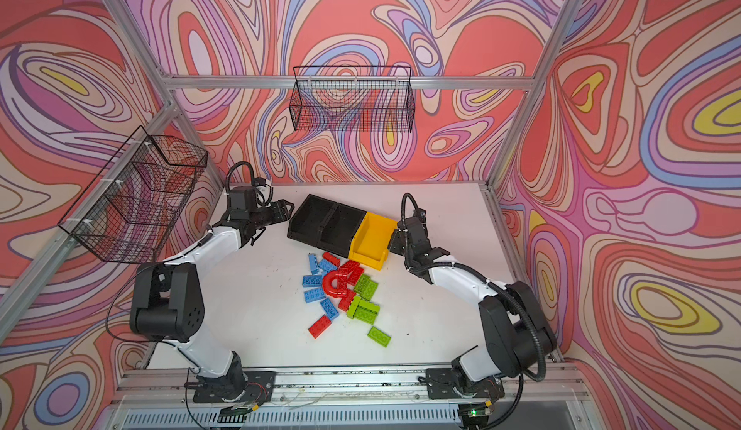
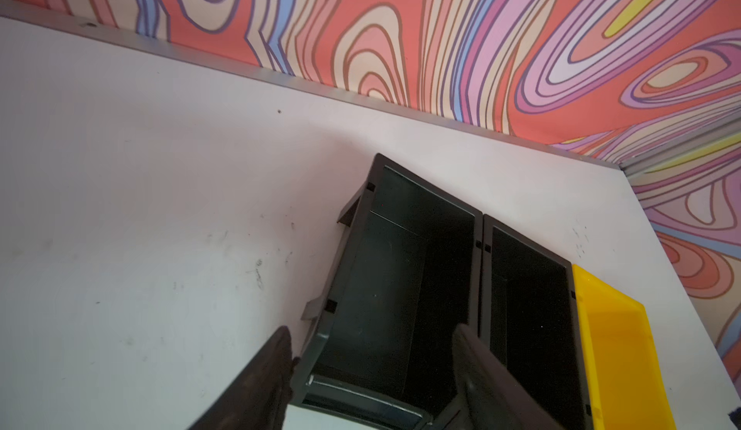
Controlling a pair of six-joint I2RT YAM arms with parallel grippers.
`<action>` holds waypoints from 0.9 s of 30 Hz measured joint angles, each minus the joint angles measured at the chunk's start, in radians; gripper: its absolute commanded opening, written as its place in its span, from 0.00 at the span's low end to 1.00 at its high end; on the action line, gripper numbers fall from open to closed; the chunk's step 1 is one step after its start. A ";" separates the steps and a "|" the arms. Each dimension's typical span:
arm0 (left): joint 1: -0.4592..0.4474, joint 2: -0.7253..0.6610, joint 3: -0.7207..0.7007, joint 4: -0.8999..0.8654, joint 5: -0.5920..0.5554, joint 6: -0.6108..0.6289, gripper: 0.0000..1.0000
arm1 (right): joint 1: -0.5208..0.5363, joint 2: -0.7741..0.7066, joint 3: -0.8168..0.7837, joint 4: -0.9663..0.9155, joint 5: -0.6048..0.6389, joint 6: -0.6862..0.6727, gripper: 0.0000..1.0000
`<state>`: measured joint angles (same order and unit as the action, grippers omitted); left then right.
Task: Sort the legos into containers by color
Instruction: Rotate the container at the top-center of the table.
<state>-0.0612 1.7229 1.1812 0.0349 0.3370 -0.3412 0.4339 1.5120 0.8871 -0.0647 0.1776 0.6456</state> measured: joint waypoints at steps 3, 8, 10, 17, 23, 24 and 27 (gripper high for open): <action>-0.011 0.050 0.031 -0.005 0.025 0.000 0.70 | 0.005 0.060 0.051 -0.003 -0.015 0.026 0.62; -0.017 0.105 0.035 -0.006 0.048 0.000 0.72 | 0.015 0.153 0.132 -0.006 -0.023 0.068 0.61; -0.019 0.127 0.042 -0.006 0.053 0.000 0.72 | 0.018 0.184 0.149 -0.004 -0.022 0.084 0.61; -0.025 0.188 0.087 -0.004 0.055 0.000 0.73 | 0.021 0.275 0.203 -0.018 -0.014 0.109 0.58; -0.034 0.267 0.130 -0.002 0.060 0.000 0.73 | 0.021 0.339 0.260 -0.022 -0.011 0.105 0.56; -0.035 0.277 0.135 -0.002 0.060 0.000 0.73 | 0.020 0.351 0.273 -0.026 -0.010 0.102 0.56; -0.038 0.283 0.135 -0.002 0.060 0.000 0.72 | 0.018 0.378 0.306 -0.042 -0.003 0.087 0.56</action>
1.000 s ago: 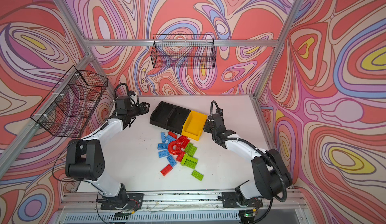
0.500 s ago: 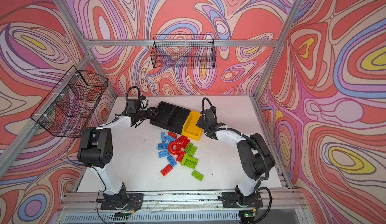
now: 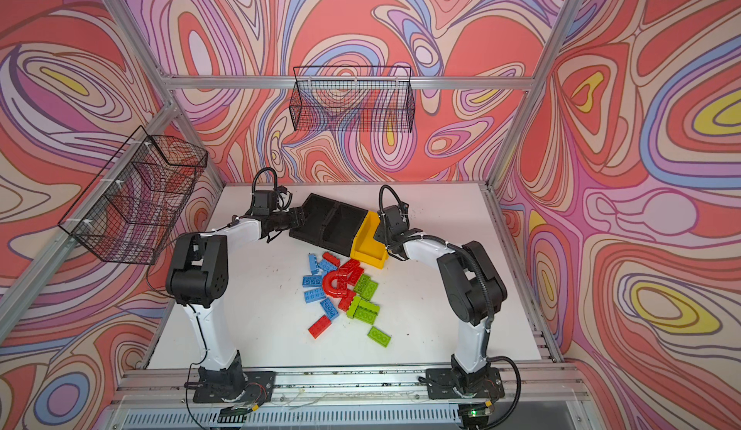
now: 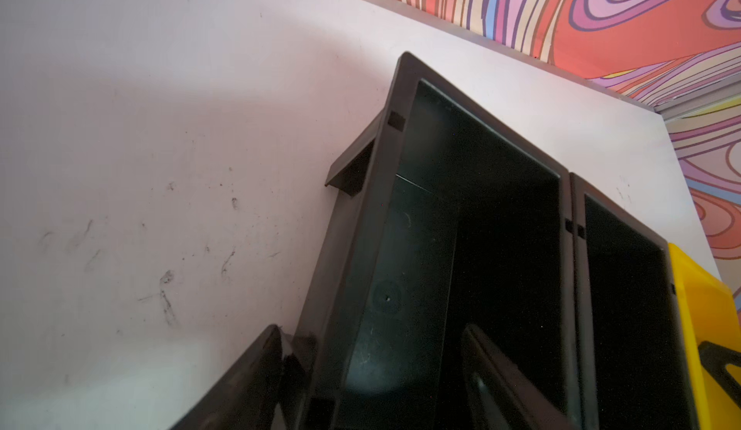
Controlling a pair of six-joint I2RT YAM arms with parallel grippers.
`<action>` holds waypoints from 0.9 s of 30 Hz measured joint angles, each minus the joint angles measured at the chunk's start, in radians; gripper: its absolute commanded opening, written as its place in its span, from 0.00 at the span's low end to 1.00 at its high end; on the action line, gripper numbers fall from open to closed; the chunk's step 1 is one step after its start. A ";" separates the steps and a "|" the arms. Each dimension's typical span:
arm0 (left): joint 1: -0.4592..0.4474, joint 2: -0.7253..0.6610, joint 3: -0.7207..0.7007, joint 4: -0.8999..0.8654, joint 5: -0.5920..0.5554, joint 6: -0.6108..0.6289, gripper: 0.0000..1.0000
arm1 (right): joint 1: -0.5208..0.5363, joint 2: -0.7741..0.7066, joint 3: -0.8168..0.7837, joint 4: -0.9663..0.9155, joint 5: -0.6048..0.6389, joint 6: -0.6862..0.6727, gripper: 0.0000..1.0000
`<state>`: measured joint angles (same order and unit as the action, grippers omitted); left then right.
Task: Sort the legos into containers by color
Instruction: Rotate the container at the top-center of the table.
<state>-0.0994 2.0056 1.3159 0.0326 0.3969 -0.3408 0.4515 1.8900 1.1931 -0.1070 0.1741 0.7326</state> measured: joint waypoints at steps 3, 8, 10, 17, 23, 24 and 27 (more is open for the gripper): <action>-0.004 -0.024 -0.039 0.016 -0.005 -0.003 0.72 | -0.003 0.018 0.032 -0.027 0.005 -0.030 0.55; -0.017 -0.123 -0.174 0.042 -0.011 -0.023 0.72 | -0.033 0.074 0.117 -0.080 0.008 -0.093 0.55; -0.030 -0.158 -0.214 0.042 -0.013 -0.030 0.72 | -0.056 0.090 0.142 -0.093 -0.004 -0.127 0.55; -0.058 -0.184 -0.247 0.039 -0.017 -0.030 0.72 | -0.092 0.111 0.197 -0.146 -0.026 -0.213 0.64; -0.058 -0.182 -0.215 0.026 -0.032 -0.029 0.77 | -0.090 0.115 0.230 -0.178 -0.012 -0.265 0.76; -0.058 -0.182 -0.209 0.023 -0.040 -0.029 0.78 | -0.092 0.114 0.233 -0.182 -0.006 -0.272 0.76; -0.056 -0.183 -0.199 0.013 -0.061 -0.026 0.82 | -0.106 0.101 0.241 -0.198 0.016 -0.306 0.79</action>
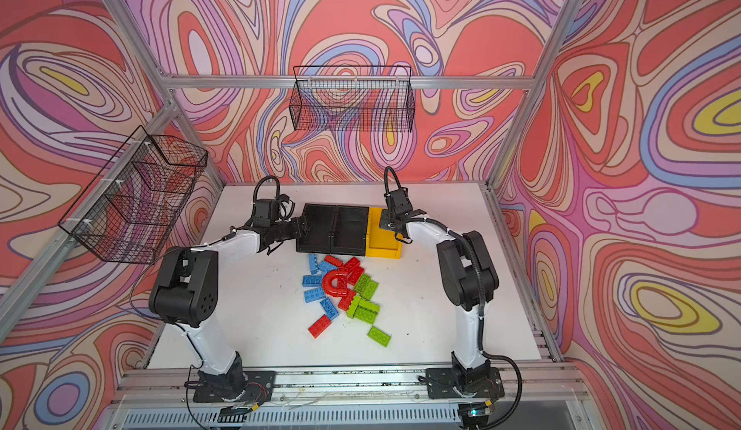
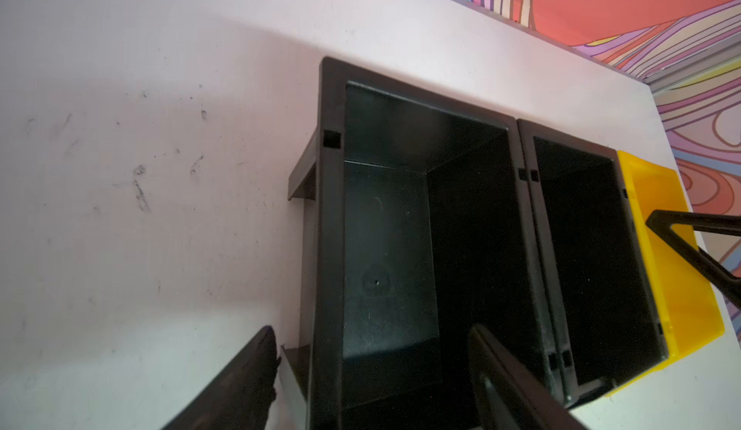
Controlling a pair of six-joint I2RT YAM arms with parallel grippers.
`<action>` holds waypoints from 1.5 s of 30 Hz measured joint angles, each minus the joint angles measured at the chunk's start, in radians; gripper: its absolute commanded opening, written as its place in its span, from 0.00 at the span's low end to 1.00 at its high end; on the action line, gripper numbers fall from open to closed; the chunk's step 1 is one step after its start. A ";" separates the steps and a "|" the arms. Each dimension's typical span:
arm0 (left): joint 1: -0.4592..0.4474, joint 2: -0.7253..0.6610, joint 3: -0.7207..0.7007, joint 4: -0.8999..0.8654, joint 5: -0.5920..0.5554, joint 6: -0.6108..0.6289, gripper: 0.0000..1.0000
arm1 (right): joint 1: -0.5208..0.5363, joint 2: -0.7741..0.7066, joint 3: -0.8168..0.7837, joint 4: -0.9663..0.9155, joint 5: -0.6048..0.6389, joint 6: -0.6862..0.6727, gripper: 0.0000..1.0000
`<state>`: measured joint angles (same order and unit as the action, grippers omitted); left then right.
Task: Sort the legos into containers by color
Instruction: Rotate the container at the top-center of the table, then pick up the lego from the center of the table.
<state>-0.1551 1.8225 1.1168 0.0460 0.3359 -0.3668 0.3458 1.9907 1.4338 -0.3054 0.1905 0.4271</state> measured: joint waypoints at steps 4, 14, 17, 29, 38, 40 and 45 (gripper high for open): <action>0.014 -0.010 0.000 -0.022 -0.026 0.000 0.85 | -0.019 -0.047 0.030 -0.022 0.045 -0.060 0.79; 0.031 -0.145 0.013 -0.121 -0.098 0.011 0.86 | -0.027 -0.360 -0.124 -0.047 -0.032 -0.184 0.67; 0.031 -0.216 0.014 -0.167 -0.126 0.010 0.85 | 0.003 -0.493 -0.233 -0.069 -0.101 -0.206 0.63; 0.031 -0.514 -0.063 -0.340 -0.102 0.076 0.83 | 0.370 -0.607 -0.529 -0.258 -0.210 -0.130 0.60; 0.031 -0.552 -0.188 -0.335 -0.039 0.101 0.82 | 0.550 -0.540 -0.537 -0.284 -0.186 -0.092 0.54; 0.031 -0.552 -0.192 -0.335 -0.034 0.105 0.82 | 0.557 -0.505 -0.537 -0.286 -0.174 -0.093 0.54; 0.031 -0.575 -0.192 -0.326 -0.031 0.113 0.82 | 0.561 -0.453 -0.537 -0.286 -0.140 -0.097 0.53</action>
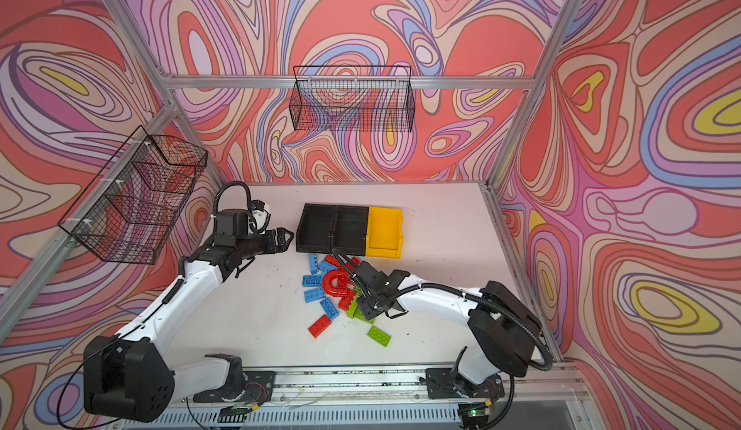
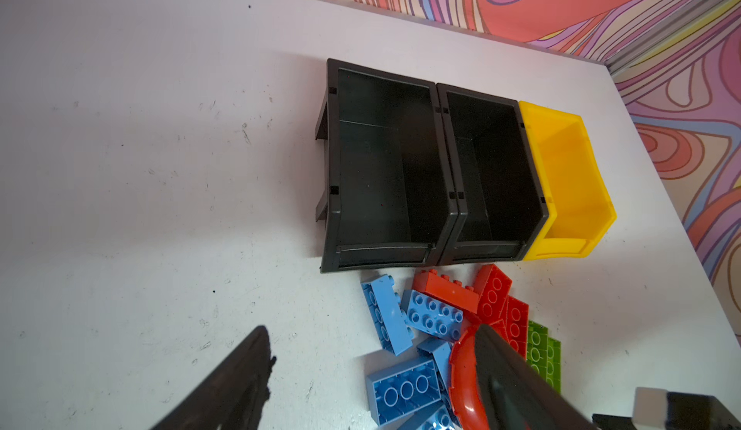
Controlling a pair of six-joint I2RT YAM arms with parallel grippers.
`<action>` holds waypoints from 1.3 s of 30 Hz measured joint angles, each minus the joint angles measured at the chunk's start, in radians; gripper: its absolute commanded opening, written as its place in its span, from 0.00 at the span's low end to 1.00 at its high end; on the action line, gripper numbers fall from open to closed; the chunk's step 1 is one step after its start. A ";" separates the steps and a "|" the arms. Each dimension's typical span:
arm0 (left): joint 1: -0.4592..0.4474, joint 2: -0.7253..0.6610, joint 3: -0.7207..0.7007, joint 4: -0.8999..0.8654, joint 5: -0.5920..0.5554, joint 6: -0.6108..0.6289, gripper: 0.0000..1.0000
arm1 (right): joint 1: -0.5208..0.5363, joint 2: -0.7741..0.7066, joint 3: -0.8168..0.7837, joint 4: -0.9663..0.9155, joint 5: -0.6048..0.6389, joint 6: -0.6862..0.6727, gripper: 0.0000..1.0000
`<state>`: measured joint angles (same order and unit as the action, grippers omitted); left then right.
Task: Sort the legos into containers by color
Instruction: Pick up the lego from the center of the table.
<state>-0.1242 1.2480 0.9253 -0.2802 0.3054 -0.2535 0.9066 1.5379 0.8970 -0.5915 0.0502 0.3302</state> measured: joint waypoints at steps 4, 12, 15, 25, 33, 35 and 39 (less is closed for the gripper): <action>0.000 -0.005 0.000 0.000 0.002 0.008 0.82 | 0.001 0.023 0.002 0.005 0.027 -0.008 0.52; 0.000 -0.005 0.000 0.000 0.004 0.014 0.82 | 0.005 0.033 -0.001 0.041 0.028 -0.015 0.38; 0.000 -0.005 0.000 0.001 0.005 0.014 0.82 | 0.009 0.033 -0.006 0.056 0.027 -0.019 0.32; 0.000 -0.005 0.000 0.001 0.005 0.015 0.81 | 0.016 0.031 -0.016 0.068 0.023 -0.022 0.12; 0.000 -0.005 0.000 0.000 0.006 0.015 0.81 | 0.016 -0.050 -0.011 0.011 0.055 -0.009 0.06; 0.000 -0.005 0.000 0.000 0.008 0.015 0.81 | 0.016 -0.082 -0.003 -0.005 0.073 -0.002 0.06; 0.000 -0.005 0.000 0.000 0.009 0.015 0.81 | -0.005 -0.140 0.029 -0.016 0.104 0.016 0.07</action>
<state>-0.1242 1.2434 0.9253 -0.2798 0.3145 -0.2386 0.9016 1.3979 0.9264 -0.6079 0.1539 0.3458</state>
